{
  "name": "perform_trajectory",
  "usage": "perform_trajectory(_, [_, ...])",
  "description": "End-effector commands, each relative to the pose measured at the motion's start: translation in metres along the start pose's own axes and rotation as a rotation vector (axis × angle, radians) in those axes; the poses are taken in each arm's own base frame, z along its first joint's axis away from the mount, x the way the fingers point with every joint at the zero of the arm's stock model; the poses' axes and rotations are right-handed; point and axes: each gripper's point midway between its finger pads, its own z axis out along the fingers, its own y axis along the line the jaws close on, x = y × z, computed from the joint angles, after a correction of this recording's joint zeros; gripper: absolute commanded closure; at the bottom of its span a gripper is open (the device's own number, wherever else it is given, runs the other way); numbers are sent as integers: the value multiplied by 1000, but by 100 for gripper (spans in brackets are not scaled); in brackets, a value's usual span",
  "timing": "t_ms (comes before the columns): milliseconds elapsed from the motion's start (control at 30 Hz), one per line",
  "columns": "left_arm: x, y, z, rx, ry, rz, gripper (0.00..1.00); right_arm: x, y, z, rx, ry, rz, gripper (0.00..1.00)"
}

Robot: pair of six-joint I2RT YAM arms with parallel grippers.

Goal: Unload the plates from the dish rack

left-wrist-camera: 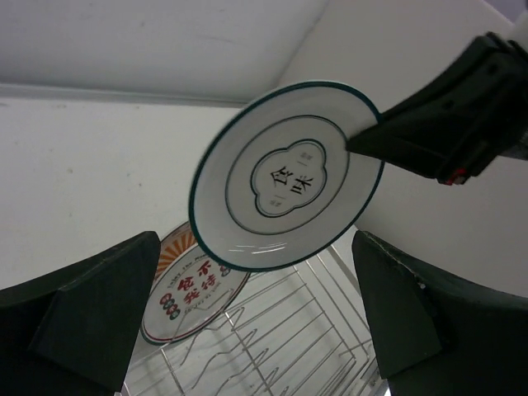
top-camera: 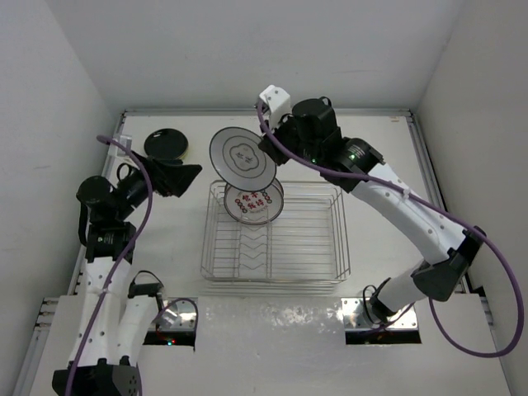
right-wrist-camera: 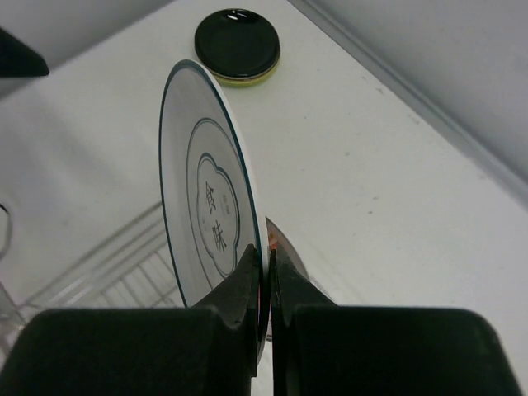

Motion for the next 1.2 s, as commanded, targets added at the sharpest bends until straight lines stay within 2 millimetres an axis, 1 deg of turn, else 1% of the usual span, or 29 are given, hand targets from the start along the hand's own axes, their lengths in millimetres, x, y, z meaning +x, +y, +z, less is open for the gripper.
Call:
perform_trajectory(0, [-12,-24,-1,101,-23,70,3,-30,5,-16,-3,-106,314,100])
perform_trajectory(33, [-10,-23,-1,96,-14,68,5,-36,13,-19,-54,-127,392,100])
perform_trajectory(67, [-8,-20,-1,87,-7,61,6,-39,17,-17,-82,-162,422,100])
perform_trajectory(100, [-4,-17,-1,77,5,50,7,-46,22,-22,-112,-190,444,100])
perform_trajectory(167, [0,-13,0,69,16,39,9,-55,29,-25,-162,-228,497,100])
perform_trajectory(200, [2,-10,1,59,24,31,9,-54,32,-24,-175,-229,511,100])
perform_trajectory(300, [6,-1,2,26,38,9,11,-58,37,-26,-207,-258,540,100])
perform_trajectory(400, [7,1,3,23,44,0,18,-58,43,-26,-245,-272,564,100])
perform_trajectory(433, [6,-2,4,39,43,1,31,-62,45,-25,-265,-290,578,100])
perform_trajectory(500, [5,-8,5,76,47,0,42,-58,54,-20,-309,-281,595,100])
perform_trajectory(533, [5,-10,6,89,46,-16,61,-57,55,-16,-317,-282,609,100])
perform_trajectory(600, [3,-15,8,121,49,-34,78,-55,57,-12,-328,-285,622,100])
perform_trajectory(633, [1,-16,9,127,47,-37,97,-50,56,-9,-321,-278,628,100])
perform_trajectory(667, [-2,-16,10,126,42,-45,100,-48,54,-7,-302,-277,632,96])
perform_trajectory(700, [-6,-16,11,117,28,-46,100,-46,49,-5,-281,-278,631,86])
perform_trajectory(733, [-9,-13,12,94,17,-56,100,-37,45,-2,-249,-266,638,53])
perform_trajectory(767, [-17,-2,15,28,-19,-85,100,-35,30,-3,-174,-281,650,38])
perform_trajectory(800, [-21,4,17,-13,-40,-104,100,-29,20,-4,-119,-277,652,23])
perform_trajectory(833, [-23,17,21,-67,-48,-138,100,-9,10,-3,-46,-237,662,2])
perform_trajectory(867, [-32,33,23,-170,-82,-186,100,-8,-13,-15,71,-271,658,1])
perform_trajectory(900, [-33,44,25,-221,-88,-219,100,0,-22,-21,131,-274,657,1])
perform_trajectory(933, [-31,61,33,-274,-81,-259,100,19,-29,-24,187,-252,653,1])
perform_trajectory(967, [-32,76,34,-342,-93,-304,100,15,-34,-40,219,-288,646,1])
perform_trajectory(1000, [-40,82,39,-361,-113,-319,100,30,-42,-42,274,-272,626,1])
perform_trajectory(1033, [-39,104,47,-423,-123,-347,100,32,-44,-48,285,-274,613,1])
perform_trajectory(1067, [-48,109,53,-426,-156,-350,100,34,-45,-52,296,-272,597,1])
perform_trajectory(1100, [-52,126,64,-464,-161,-361,100,38,-47,-60,310,-261,568,1])
perform_trajectory(1133, [-55,138,68,-496,-172,-364,100,40,-48,-63,317,-252,553,1])
perform_trajectory(1167, [-68,147,73,-526,-207,-361,100,42,-47,-66,317,-243,536,1])
